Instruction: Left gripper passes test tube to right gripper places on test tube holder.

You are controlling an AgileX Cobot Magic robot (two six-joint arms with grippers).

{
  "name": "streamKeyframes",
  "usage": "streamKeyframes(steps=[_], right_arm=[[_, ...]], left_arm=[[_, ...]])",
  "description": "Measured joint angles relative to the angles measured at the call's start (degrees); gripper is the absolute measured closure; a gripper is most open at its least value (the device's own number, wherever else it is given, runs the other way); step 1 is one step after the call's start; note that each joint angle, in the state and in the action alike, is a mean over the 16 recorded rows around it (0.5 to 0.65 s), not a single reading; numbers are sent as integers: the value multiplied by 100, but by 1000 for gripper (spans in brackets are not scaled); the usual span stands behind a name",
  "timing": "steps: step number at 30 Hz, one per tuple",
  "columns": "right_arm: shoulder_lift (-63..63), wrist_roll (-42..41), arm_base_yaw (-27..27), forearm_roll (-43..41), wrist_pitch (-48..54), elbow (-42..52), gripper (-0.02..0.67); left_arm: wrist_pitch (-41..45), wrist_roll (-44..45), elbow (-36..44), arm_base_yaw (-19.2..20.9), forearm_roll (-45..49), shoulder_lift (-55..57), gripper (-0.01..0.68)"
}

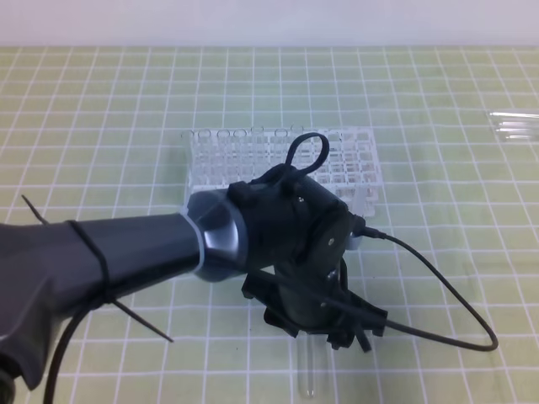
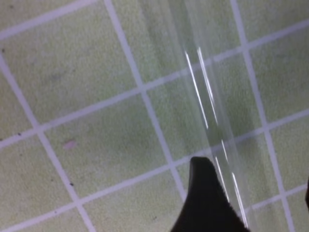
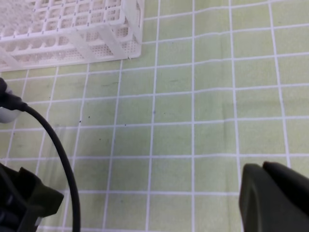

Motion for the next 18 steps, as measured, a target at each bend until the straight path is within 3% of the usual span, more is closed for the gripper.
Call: streamKeyframes(steps=[18], right_arm=[[-9, 0, 0, 8, 21, 0, 665]], left_arm=[[238, 0, 1, -1, -68, 128, 279]])
